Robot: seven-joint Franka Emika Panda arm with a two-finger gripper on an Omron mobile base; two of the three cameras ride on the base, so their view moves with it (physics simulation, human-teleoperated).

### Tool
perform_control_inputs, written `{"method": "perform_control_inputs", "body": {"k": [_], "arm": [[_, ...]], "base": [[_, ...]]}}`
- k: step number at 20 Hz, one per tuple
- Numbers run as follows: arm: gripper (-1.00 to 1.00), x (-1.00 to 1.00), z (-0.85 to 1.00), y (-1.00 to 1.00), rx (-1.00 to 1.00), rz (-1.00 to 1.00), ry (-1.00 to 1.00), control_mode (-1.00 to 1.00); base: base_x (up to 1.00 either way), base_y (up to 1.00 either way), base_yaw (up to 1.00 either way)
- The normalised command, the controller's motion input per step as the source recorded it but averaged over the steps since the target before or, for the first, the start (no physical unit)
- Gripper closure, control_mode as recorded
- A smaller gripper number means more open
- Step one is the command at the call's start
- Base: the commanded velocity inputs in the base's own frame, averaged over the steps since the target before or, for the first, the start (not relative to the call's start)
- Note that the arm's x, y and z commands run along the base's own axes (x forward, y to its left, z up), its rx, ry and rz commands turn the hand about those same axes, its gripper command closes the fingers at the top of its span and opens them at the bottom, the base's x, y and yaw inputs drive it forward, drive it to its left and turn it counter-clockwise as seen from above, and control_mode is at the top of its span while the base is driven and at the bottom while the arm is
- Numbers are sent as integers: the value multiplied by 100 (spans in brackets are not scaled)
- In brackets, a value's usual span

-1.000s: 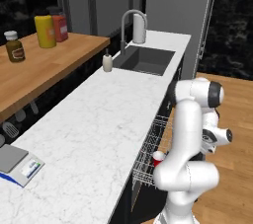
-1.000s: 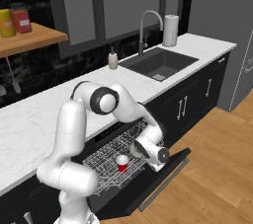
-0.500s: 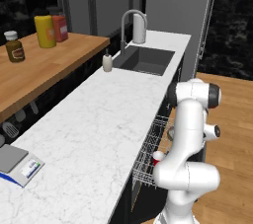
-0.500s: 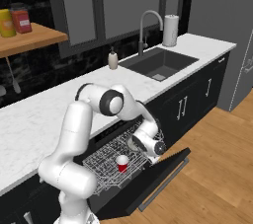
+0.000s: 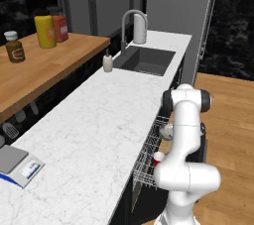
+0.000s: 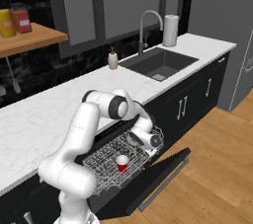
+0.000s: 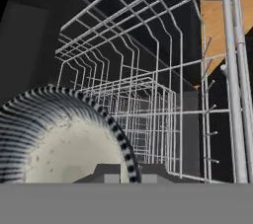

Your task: Pick up the cup and bowl from the counter, place them in the dishwasher, and close the dishwasher door.

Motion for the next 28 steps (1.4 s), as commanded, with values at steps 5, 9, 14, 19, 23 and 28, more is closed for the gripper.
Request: {"method": "perform_control_inputs", "body": {"k": [5,9,14,19,23,28], "arm": [[100,41,-84,-1,0,1,8,-100],[100,19,-60,-2,0,0,7,-100],[-100,0,-38,0,0,0,4,-100],[-100,-7,2,0,0,0,-3,-100],[-100,-25,38,-4,0,0,-11,-100],[-100,-93,91,-20,-3,-5,-1,-100]], "base": [[0,0,0],[0,0,0],[0,0,0],[0,0,0],[0,0,0],[0,0,0]]}}
